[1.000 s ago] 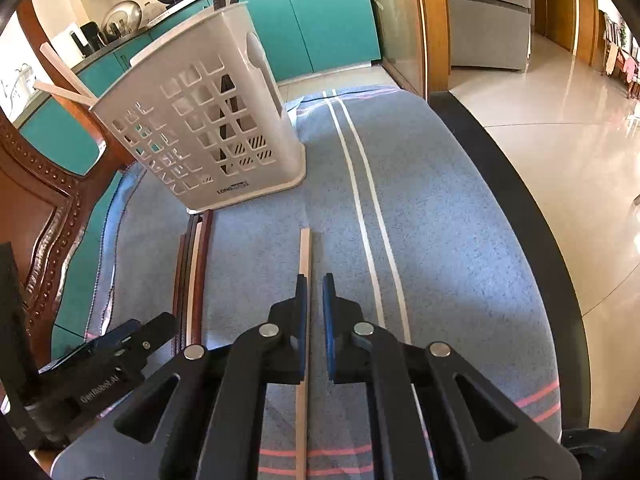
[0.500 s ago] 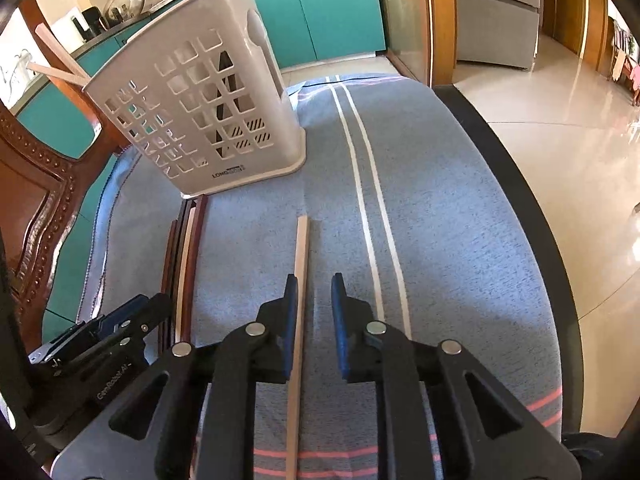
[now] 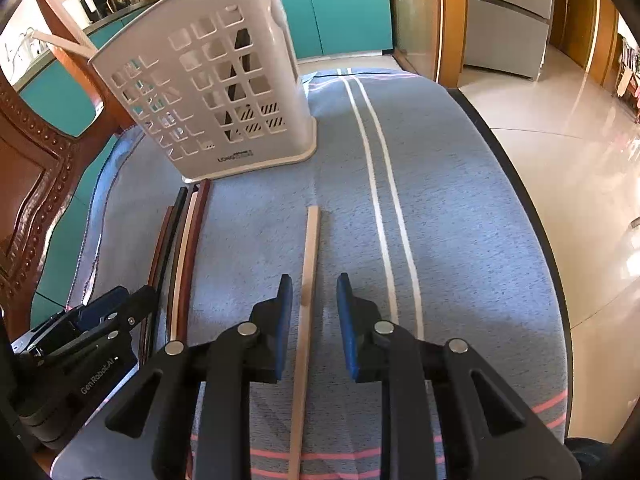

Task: Organize utensils
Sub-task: 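Grasp a light wooden chopstick with the right tool while the left tool reaches the row, then grasp a reddish-brown chopstick with the left tool while the right tool holds its light chopstick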

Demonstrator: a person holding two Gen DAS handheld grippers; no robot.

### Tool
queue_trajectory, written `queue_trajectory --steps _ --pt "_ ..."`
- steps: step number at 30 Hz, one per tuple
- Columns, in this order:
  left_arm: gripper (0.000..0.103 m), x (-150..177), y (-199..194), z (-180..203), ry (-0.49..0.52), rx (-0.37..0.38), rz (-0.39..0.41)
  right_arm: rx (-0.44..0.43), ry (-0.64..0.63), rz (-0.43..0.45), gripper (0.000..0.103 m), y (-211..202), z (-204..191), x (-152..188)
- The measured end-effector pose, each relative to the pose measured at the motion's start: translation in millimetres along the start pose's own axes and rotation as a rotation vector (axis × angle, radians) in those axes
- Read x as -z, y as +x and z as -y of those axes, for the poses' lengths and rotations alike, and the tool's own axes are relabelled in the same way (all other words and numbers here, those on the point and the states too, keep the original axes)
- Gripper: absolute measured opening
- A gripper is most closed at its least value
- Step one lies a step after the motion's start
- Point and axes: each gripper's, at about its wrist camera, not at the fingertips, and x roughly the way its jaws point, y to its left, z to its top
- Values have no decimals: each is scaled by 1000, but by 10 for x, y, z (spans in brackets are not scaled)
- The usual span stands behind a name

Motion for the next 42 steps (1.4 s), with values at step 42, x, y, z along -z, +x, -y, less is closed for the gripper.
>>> queue_trajectory --steps 42 --pt "13 36 -200 -190 -58 111 32 8 -15 -1 35 -24 46 -7"
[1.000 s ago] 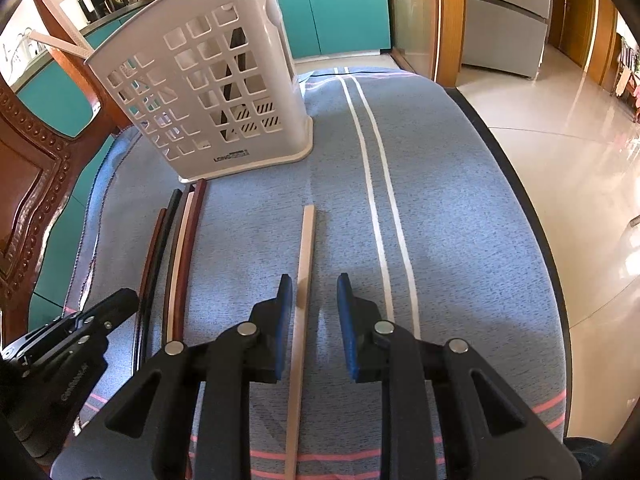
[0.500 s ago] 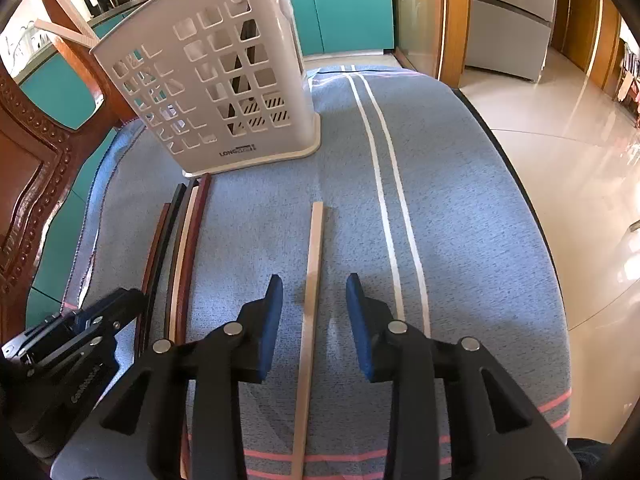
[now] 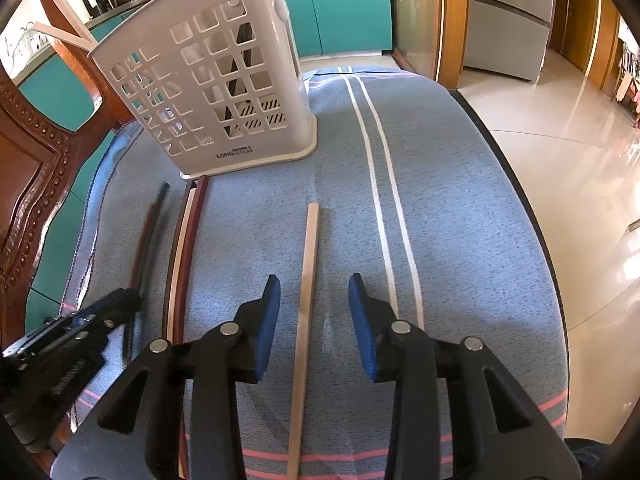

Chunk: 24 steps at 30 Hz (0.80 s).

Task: Organize utensils
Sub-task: 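Grasp a reddish-brown chopstick with the left tool while the right tool holds its light chopstick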

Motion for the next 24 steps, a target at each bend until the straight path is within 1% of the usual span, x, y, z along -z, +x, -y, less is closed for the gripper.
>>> queue_trajectory --steps 3,6,13,17,20,21,24 --pt "13 -40 -162 -20 2 41 32 -4 -1 4 35 -26 18 0" --pt "13 -44 -216 -47 1 52 37 -5 -1 2 35 -30 23 1" --pt "13 -60 -112 -152 -29 7 12 0 -5 1 35 -26 7 -10" --pt "13 -41 -38 -193 -37 -28 -7 35 -24 -10 35 9 -17 -2" --pt "18 -62 115 -216 -40 -39 -40 59 -44 -11 35 36 -24 -8" --pt "20 -69 142 -208 -40 -41 -45 57 -48 -14 35 40 -17 -19" --pt "23 -101 196 -178 -28 -53 -47 24 -28 -25 35 45 54 -51"
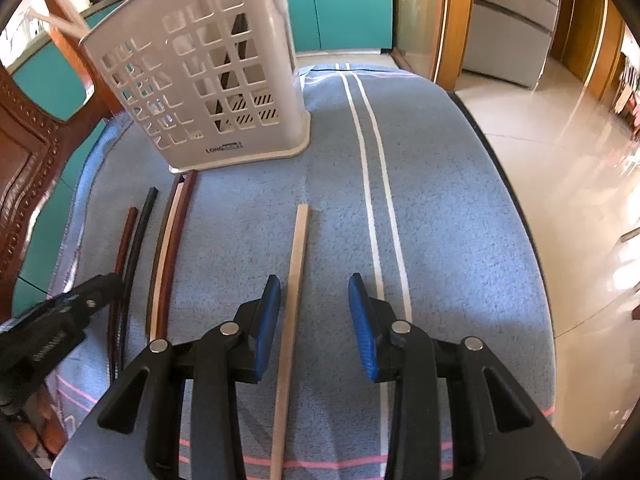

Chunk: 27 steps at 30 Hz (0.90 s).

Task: Organize utensils
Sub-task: 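Grasp a reddish-brown chopstick with the left tool while the right tool holds its light chopstick, then lift both held chopsticks up over the white holder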

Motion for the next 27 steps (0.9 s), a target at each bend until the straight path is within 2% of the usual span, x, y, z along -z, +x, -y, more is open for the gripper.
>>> queue_trajectory --steps 5,9,11,13,15,16,17,20,23,27 --pt "23 -40 36 40 28 -29 9 3 -21 0 35 9 17 -16" --pt "23 -58 60 99 61 -63 15 91 -147 18 35 23 -207 58" --pt "23 -80 85 133 75 -82 17 109 -166 20 33 26 -262 70" --pt "22 -84 88 160 88 -98 19 86 -144 10 29 29 -248 56" --pt "8 -85 93 179 99 -111 25 57 -140 6 17 26 -252 49" --pt "8 -90 91 175 94 -103 25 44 -138 4 9 25 -253 48" --pt "7 -99 85 156 80 -86 23 25 -131 2 7 23 -245 47" --pt "7 -103 -3 135 62 -50 37 -53 -90 -3 6 -6 -174 45" --pt "7 -145 -320 129 54 -5 112 -88 -88 74 6 -274 -167 0" --pt "7 -180 -910 157 68 80 233 -209 -81 169 6 -773 -112 -95"
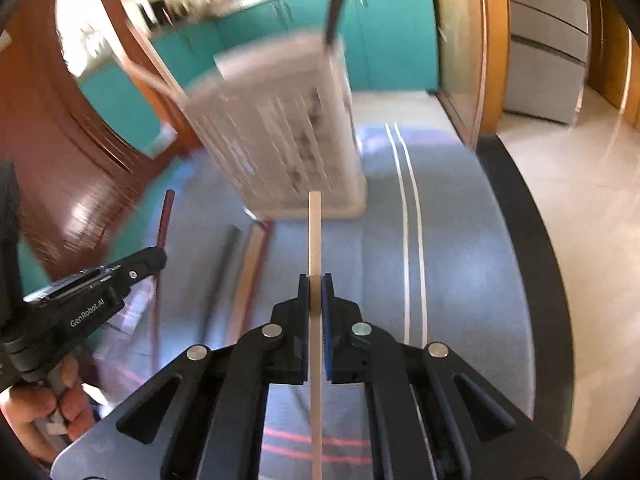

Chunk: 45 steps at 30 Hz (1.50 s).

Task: Organize utensils
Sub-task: 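Lift both held chopsticks up over the white holder, then open both tools to drop the chopsticks into the white holder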

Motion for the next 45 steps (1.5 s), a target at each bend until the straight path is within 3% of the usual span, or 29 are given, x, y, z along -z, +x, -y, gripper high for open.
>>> queue_trajectory --steps 8,15,18,20,23,28,32,40,45 --pt "7 -628 -1111 82 18 145 312 -108 22 223 6 -897 9 -550" --pt "7 -1259 -1327 34 -62 183 562 -153 49 485 6 -1379 -23 -1297" --pt "7 -1414 -1238 17 -100 155 647 -136 68 623 6 -1510 -6 -1458" --pt "7 -1505 -1082 57 -85 118 651 -80 67 698 6 -1450 -24 -1553" --pt "7 -1547 -725 181 -78 63 631 6 46 689 6 -1169 -45 -1632" --pt "7 -1573 -210 295 -21 3 533 18 19 555 6 -496 16 -1610" --pt "7 -1560 9 365 5 -16 478 24 -26 487 6 -197 -37 -1501" --pt "11 -1415 100 427 58 -42 444 35 -77 491 8 -340 -126 -1302" --pt "26 -1282 -178 398 63 -38 490 25 -68 558 14 -675 -113 -1234"
